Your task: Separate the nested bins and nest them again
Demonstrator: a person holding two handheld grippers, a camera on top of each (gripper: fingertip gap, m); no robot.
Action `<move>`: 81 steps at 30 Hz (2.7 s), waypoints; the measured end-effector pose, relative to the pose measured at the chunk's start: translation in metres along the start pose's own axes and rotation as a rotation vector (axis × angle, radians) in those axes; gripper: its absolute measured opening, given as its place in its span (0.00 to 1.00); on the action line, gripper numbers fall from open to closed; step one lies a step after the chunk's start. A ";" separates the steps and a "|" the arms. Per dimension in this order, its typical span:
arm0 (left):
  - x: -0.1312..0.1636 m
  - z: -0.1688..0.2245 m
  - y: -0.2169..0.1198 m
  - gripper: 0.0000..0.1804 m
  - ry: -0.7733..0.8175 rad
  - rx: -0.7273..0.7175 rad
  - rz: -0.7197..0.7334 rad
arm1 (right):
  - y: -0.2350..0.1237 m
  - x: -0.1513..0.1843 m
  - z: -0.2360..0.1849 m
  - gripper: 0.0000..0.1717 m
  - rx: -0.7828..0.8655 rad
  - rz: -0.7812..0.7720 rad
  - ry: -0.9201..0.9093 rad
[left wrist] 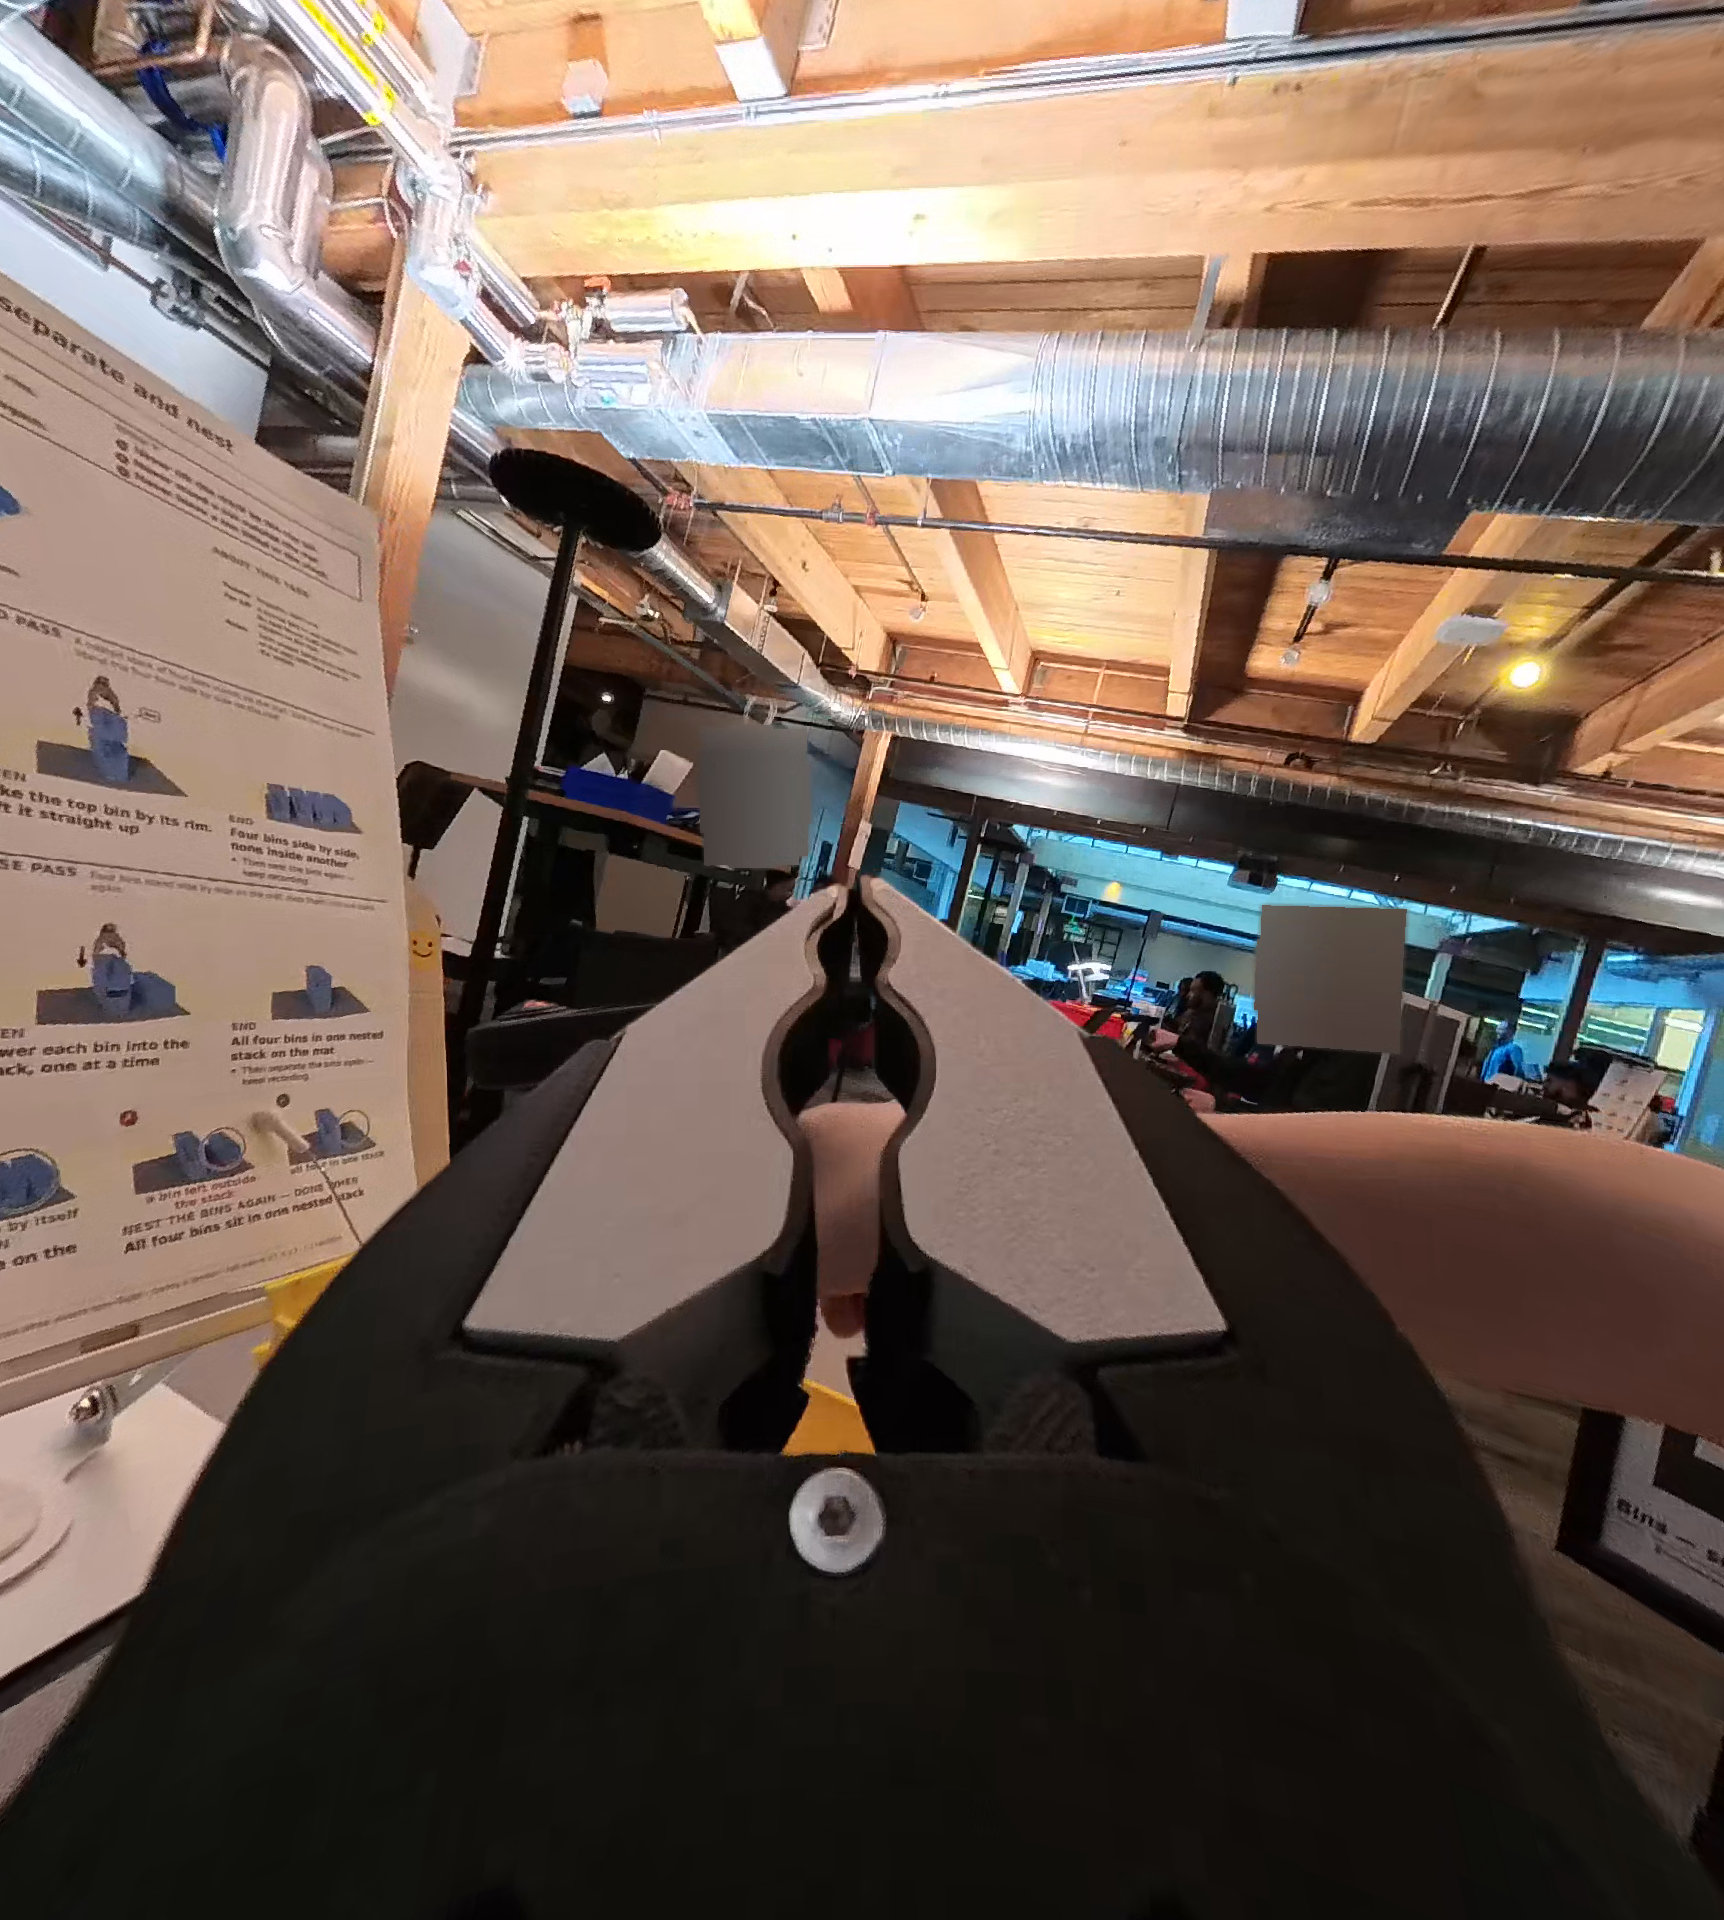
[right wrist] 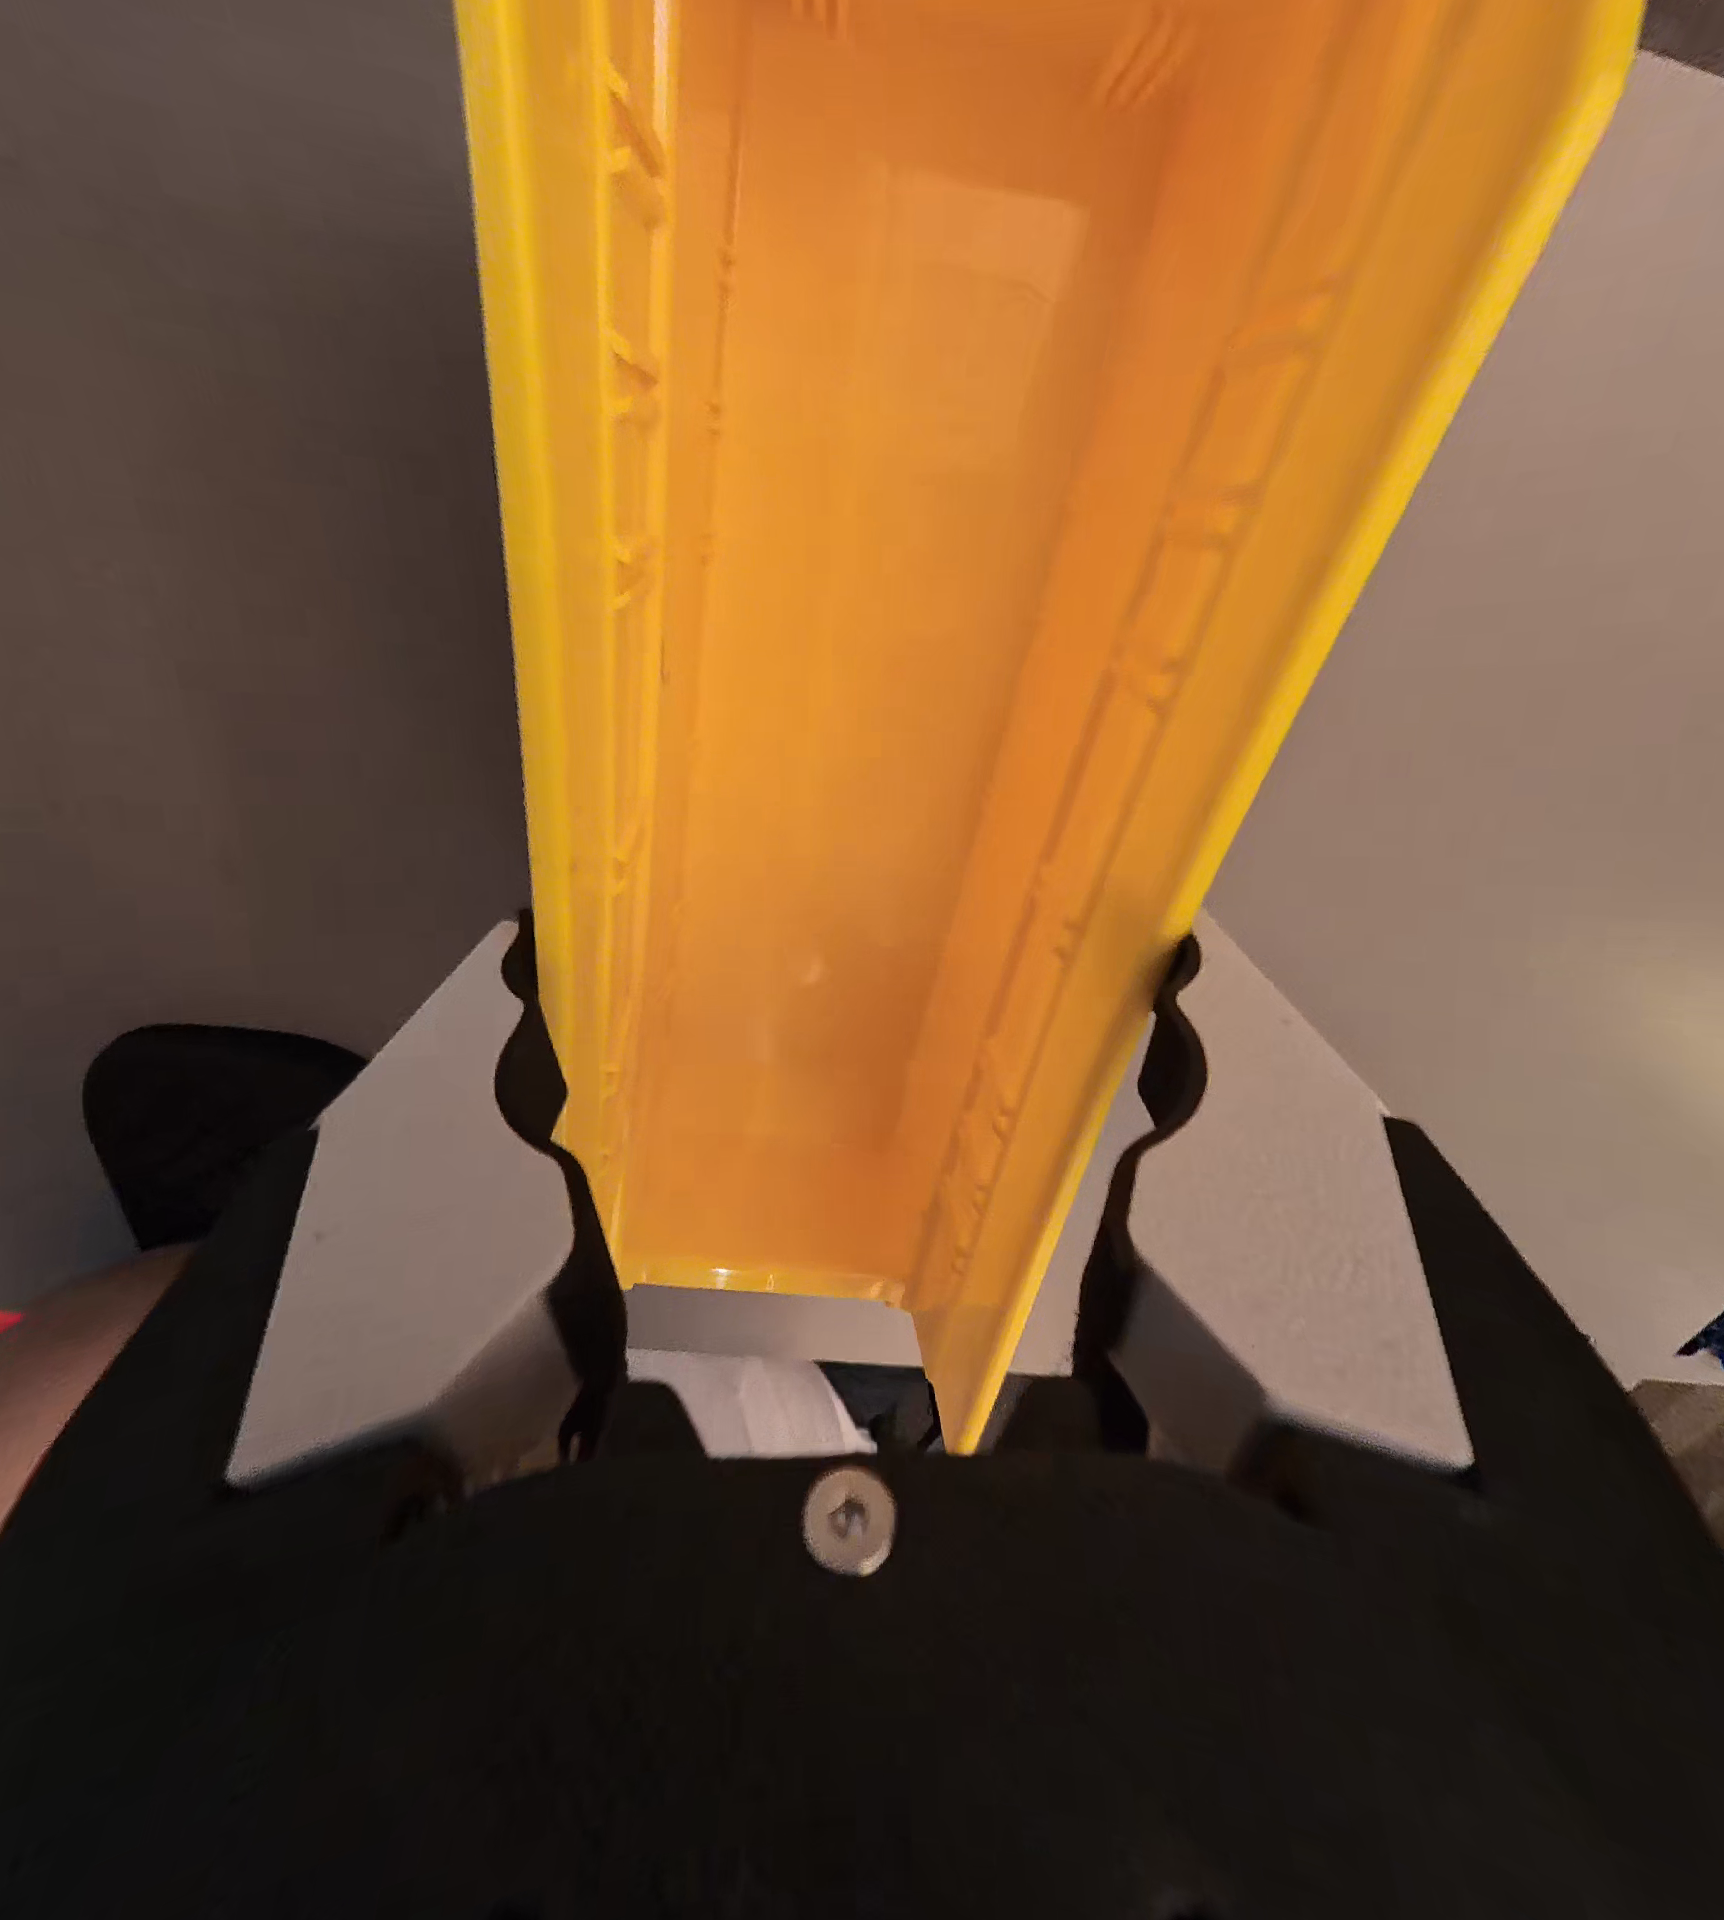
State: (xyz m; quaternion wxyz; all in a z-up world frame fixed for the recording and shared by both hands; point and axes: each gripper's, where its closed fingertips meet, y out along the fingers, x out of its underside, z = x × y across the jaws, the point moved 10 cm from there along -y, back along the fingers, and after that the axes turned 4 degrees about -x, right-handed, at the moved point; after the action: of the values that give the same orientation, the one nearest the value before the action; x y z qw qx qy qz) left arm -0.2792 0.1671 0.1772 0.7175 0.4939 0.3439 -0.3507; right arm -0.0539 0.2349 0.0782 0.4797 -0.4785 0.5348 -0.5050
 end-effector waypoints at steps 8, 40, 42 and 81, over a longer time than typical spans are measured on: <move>-0.003 -0.009 -0.006 0.00 -0.028 -0.082 0.004 | -0.003 0.002 0.002 0.66 -0.009 -0.057 0.020; -0.005 -0.004 -0.007 0.00 -0.070 -0.033 0.014 | -0.039 0.042 0.142 0.68 0.023 0.063 0.119; -0.006 -0.004 -0.008 0.00 -0.072 -0.028 0.018 | -0.017 0.044 0.149 0.67 0.021 0.036 0.109; -0.006 -0.004 -0.007 0.00 -0.098 -0.003 0.030 | -0.006 0.035 0.019 0.81 -0.241 0.189 -0.025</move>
State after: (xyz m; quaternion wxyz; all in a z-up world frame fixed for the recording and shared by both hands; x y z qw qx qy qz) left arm -0.2887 0.1696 0.1780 0.7394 0.4802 0.3012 -0.3632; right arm -0.0378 0.1985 0.0830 0.4708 -0.4862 0.6283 -0.3838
